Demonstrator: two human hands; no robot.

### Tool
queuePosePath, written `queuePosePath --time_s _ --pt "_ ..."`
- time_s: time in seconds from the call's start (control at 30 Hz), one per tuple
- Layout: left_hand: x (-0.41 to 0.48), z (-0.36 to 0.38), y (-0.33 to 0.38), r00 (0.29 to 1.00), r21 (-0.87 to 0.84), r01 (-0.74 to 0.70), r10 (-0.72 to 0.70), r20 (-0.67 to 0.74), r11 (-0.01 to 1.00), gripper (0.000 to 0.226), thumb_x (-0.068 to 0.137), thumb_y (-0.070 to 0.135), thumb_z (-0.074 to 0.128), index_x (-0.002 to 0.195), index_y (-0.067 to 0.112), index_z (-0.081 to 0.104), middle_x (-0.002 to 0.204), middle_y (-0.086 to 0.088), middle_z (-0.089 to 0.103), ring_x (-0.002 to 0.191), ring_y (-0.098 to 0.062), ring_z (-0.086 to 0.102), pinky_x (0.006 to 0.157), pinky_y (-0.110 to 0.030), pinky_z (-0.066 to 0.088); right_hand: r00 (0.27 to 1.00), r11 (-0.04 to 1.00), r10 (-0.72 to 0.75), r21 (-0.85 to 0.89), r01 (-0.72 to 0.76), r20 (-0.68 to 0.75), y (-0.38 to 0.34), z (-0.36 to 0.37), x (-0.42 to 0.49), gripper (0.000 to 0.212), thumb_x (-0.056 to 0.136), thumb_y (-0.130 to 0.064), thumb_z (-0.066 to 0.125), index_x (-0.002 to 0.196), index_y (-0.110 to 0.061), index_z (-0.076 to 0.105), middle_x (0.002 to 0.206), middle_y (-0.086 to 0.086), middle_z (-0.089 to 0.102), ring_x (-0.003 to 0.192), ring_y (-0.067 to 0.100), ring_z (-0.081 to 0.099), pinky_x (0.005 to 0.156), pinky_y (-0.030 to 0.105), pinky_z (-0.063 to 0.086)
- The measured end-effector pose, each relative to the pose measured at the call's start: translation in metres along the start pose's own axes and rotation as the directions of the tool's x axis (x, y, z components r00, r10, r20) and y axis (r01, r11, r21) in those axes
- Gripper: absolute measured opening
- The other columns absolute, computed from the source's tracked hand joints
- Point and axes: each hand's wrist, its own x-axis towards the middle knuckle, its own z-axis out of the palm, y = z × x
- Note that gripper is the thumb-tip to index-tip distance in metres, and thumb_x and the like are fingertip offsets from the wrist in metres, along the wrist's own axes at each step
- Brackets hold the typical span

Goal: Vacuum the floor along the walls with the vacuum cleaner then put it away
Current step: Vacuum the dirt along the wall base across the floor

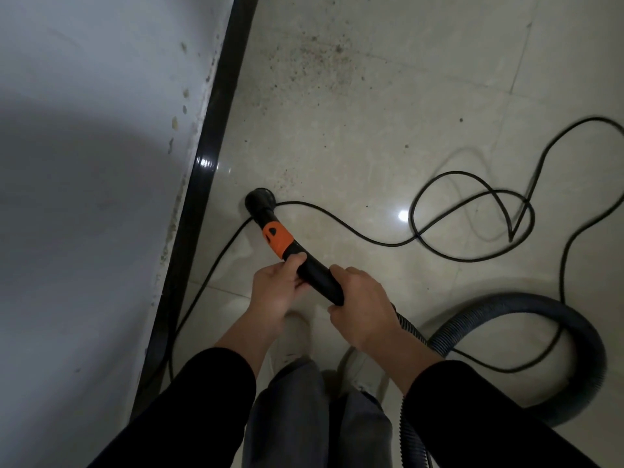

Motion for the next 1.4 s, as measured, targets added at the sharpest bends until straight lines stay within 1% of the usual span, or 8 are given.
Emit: queuePosePath --time_s 0.1,0.27,0.43,0.6,0.8,0.93,1.17,1.4 --pt "-0.001 0.007 -0.002 1.000 0.021 -0.002 0.002 0.011 1.000 0.021 0.091 0.019 0.065 0.099 0.000 0.065 0.100 -0.018 0.072 0.090 -0.018 0.072 0.075 -0.021 0.057 1.000 1.000 0.021 0.021 -0.021 -0.005 0.006 -0.003 -0.003 0.030 0.081 -0.007 0.063 0.108 -0.012 0.052 0.094 0.004 0.053 0.089 0.022 0.054 0.079 0.035 0.048" --pt "0.000 0.019 -0.006 1.000 0.037 -0.006 0.005 0.026 0.999 0.027 0.090 0.019 0.066 0.104 -0.004 0.065 0.099 -0.018 0.072 0.091 -0.019 0.072 0.076 -0.022 0.058 0.999 0.999 0.038 0.037 -0.037 -0.025 0.016 -0.008 -0.008 0.028 0.081 -0.006 0.061 0.106 -0.013 0.051 0.087 0.000 0.047 0.088 0.023 0.054 0.080 0.038 0.049" --pt "0.000 0.033 -0.010 0.999 0.071 -0.002 -0.001 0.041 0.997 0.021 0.090 0.019 0.067 0.097 -0.001 0.066 0.096 -0.017 0.073 0.091 -0.019 0.072 0.084 -0.029 0.057 0.997 0.996 0.063 0.064 -0.061 -0.040 0.029 -0.013 -0.013 0.026 0.081 -0.006 0.062 0.104 -0.011 0.052 0.089 0.002 0.050 0.087 0.022 0.054 0.079 0.037 0.050" --pt "-0.004 0.054 -0.013 0.999 0.082 0.010 -0.014 0.043 0.997 0.017 0.088 0.017 0.069 0.088 0.001 0.066 0.090 -0.016 0.073 0.085 -0.018 0.073 0.066 -0.020 0.057 0.993 0.991 0.098 0.093 -0.092 -0.060 0.045 -0.019 -0.020 0.022 0.080 -0.005 0.061 0.099 -0.012 0.051 0.084 0.000 0.048 0.084 0.022 0.054 0.075 0.035 0.049" --pt "-0.013 0.074 -0.025 0.999 0.173 0.021 -0.028 0.043 0.985 0.019 0.087 0.021 0.070 0.084 0.002 0.067 0.089 -0.015 0.074 0.084 -0.020 0.073 0.077 -0.027 0.057 0.990 0.986 0.135 0.105 -0.129 -0.050 0.066 -0.026 -0.033 0.025 0.078 -0.006 0.062 0.089 -0.017 0.043 0.085 0.002 0.051 0.081 0.022 0.054 0.073 0.034 0.047" --pt "-0.021 0.087 -0.034 0.998 0.227 0.017 -0.031 0.059 0.974 0.019 0.088 0.022 0.070 0.081 0.005 0.067 0.083 -0.012 0.074 0.078 -0.018 0.073 0.067 -0.021 0.056 0.985 0.978 0.170 0.131 -0.163 -0.042 0.081 -0.029 -0.045 0.026 0.076 -0.005 0.062 0.085 -0.017 0.041 0.083 0.004 0.051 0.078 0.022 0.054 0.068 0.031 0.046" --pt "-0.036 0.115 -0.044 0.995 0.254 0.037 -0.058 0.078 0.967 0.018 0.088 0.019 0.069 0.078 0.005 0.066 0.079 -0.011 0.072 0.069 -0.012 0.072 0.054 -0.015 0.052 0.977 0.967 0.209 0.153 -0.202 -0.035 0.106 -0.040 -0.061 0.023 0.076 -0.006 0.062 0.085 -0.016 0.043 0.085 0.005 0.053 0.080 0.023 0.055 0.070 0.033 0.047" --pt "-0.042 0.140 -0.060 0.992 0.337 0.024 -0.063 0.105 0.941 0.017 0.087 0.021 0.070 0.079 0.006 0.067 0.084 -0.013 0.073 0.079 -0.018 0.073 0.069 -0.022 0.055 0.964 0.944 0.262 0.221 -0.246 -0.046 0.130 -0.046 -0.078 0.021 0.075 -0.005 0.063 0.082 -0.014 0.045 0.084 0.005 0.055 0.076 0.022 0.054 0.062 0.028 0.038"
